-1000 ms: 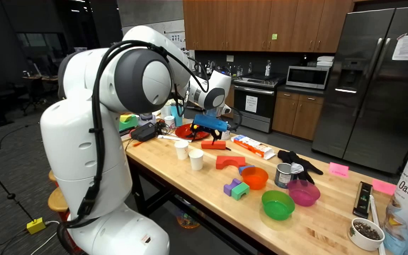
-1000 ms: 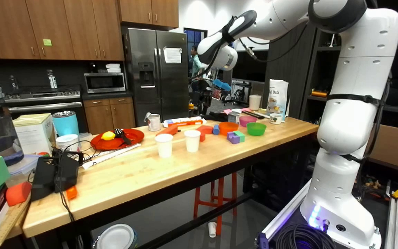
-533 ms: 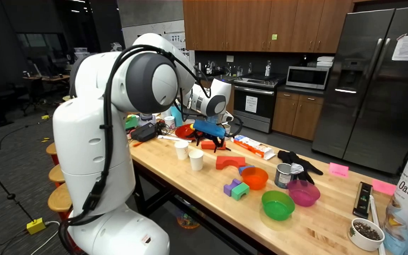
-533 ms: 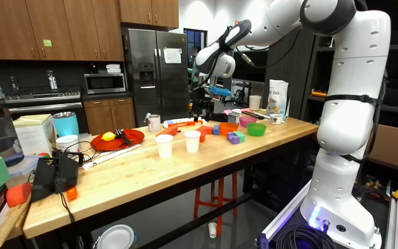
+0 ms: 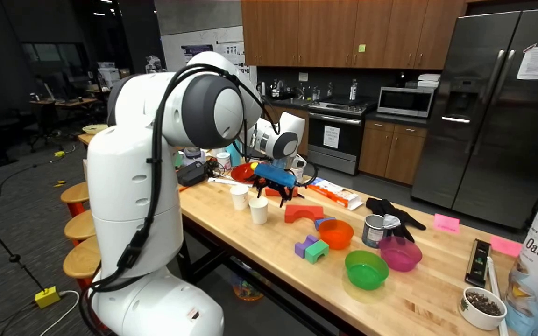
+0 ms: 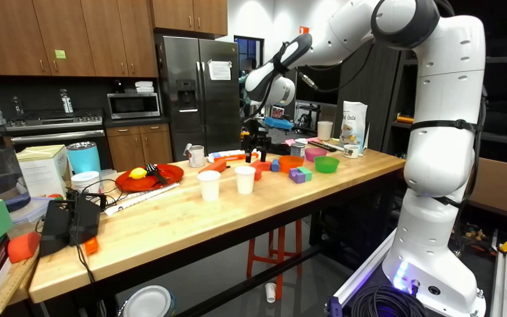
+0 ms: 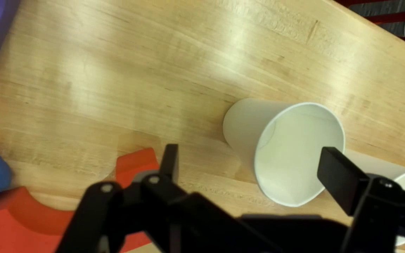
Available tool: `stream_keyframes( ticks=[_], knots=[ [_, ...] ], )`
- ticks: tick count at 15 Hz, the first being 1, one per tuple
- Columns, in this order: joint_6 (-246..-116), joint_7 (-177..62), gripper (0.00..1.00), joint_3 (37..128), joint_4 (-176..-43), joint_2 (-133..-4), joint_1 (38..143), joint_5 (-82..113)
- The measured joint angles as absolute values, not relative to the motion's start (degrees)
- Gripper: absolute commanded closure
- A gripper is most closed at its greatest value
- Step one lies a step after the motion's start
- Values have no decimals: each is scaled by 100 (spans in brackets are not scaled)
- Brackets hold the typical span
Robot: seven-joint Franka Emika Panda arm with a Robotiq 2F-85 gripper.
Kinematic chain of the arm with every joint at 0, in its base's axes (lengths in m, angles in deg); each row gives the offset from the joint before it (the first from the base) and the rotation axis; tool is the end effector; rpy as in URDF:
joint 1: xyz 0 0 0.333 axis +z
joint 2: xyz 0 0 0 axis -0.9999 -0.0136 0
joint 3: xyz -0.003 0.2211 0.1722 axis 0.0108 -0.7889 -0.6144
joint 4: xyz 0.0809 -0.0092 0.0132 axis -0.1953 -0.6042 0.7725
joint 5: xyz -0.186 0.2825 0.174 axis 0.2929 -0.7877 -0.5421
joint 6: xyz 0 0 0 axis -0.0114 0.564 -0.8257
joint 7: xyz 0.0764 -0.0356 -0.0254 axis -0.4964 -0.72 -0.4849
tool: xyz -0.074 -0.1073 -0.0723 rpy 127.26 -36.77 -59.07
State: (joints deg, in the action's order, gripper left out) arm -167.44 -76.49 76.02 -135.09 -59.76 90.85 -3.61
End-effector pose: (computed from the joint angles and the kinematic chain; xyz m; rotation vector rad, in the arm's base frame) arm 0.5408 0.0597 0.2943 -2.8840 -0.2277 0.1044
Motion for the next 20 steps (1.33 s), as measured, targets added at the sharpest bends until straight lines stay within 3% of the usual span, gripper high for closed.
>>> stream_keyframes(
  ticks=[6,7,8,10,17,20],
  knots=[
    [-16618,-7648,0,7531,-13423,-6243,9085,-389],
    [-16598,-7648,25,7530,-13409,-6270,9084,-389],
    [-16581,-7643,26,7530,-13389,-6292,9083,-389],
    [-16578,-7607,39,7531,-13358,-6306,9077,-389],
    [-16584,-7437,94,7558,-13199,-6306,9040,-376],
    [-16584,-7423,100,7558,-13142,-6306,9036,-376]
  ],
)
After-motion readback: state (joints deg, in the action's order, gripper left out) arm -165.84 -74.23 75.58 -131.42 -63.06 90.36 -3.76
